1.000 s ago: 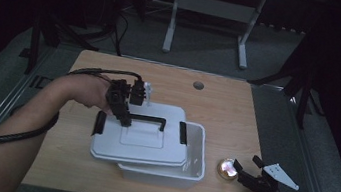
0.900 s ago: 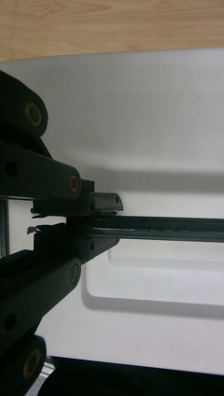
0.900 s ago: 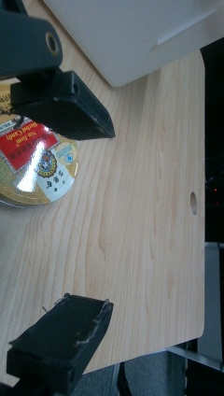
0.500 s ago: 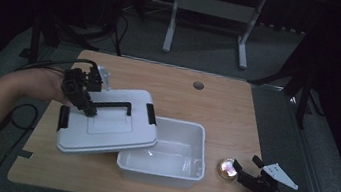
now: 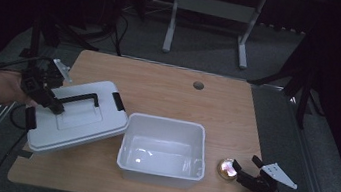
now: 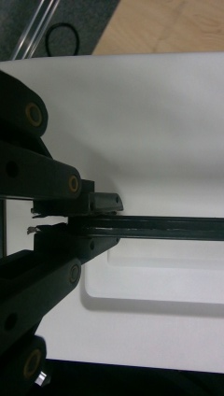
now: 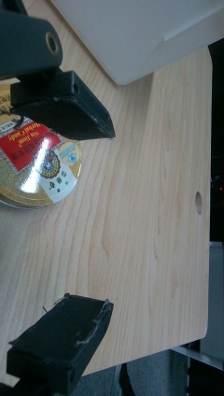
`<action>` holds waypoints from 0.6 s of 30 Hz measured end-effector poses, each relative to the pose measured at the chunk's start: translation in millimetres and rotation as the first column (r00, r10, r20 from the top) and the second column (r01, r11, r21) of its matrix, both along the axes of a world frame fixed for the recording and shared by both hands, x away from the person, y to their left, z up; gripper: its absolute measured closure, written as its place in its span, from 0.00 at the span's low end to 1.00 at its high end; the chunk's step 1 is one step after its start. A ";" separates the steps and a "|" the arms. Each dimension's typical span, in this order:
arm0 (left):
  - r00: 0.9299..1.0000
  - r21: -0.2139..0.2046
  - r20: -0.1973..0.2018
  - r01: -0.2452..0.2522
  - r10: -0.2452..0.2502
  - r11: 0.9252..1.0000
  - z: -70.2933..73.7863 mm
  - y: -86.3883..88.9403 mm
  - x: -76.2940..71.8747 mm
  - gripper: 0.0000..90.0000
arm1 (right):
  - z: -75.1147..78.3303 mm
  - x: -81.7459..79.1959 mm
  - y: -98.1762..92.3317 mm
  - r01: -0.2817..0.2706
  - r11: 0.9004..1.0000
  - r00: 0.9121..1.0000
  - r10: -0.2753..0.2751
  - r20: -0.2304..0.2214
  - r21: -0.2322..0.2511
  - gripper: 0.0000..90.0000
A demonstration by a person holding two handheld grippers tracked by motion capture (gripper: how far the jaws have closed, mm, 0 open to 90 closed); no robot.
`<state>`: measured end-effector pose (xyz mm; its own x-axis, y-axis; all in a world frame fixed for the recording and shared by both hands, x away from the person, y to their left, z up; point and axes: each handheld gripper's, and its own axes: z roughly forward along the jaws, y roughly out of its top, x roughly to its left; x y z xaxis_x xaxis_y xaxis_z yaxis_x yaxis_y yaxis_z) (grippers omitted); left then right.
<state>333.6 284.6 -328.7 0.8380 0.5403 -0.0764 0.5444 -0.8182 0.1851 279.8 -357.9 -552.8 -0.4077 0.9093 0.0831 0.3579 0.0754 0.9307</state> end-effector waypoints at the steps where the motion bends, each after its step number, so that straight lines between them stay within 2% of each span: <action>1: 1.000 0.006 -0.002 -0.010 0.010 1.000 -4.4 4.6 -0.2 0.93 | 0.0 0.0 0.0 -0.001 1.000 1.000 0.001 -0.001 0.001 0.15; 6: 0.998 -0.013 -0.018 -0.055 0.055 0.998 -23.1 19.9 1.2 0.93 | 0.1 -0.2 -0.4 0.000 1.000 1.000 0.000 -0.001 0.007 0.15; 10: 0.996 -0.023 -0.005 -0.094 0.093 0.995 -40.2 27.0 5.7 0.92 | 0.0 -0.1 -0.1 0.000 1.000 1.000 0.000 -0.002 0.002 0.15; 11: 0.996 -0.023 -0.005 -0.094 0.093 0.995 -40.2 27.0 5.7 0.92 | 0.0 -0.1 -0.1 0.000 1.000 1.000 0.000 -0.002 0.001 0.15; 13: 0.992 -0.020 -0.006 -0.123 0.123 0.992 -54.8 28.8 11.3 0.93 | 0.0 -0.1 -0.1 0.000 1.000 1.000 0.000 -0.002 0.002 0.15; 18: 0.992 -0.019 -0.018 -0.124 0.123 0.992 -75.3 25.7 17.2 0.92 | 0.1 -0.1 0.7 -0.004 1.000 1.000 0.004 -0.002 -0.006 0.15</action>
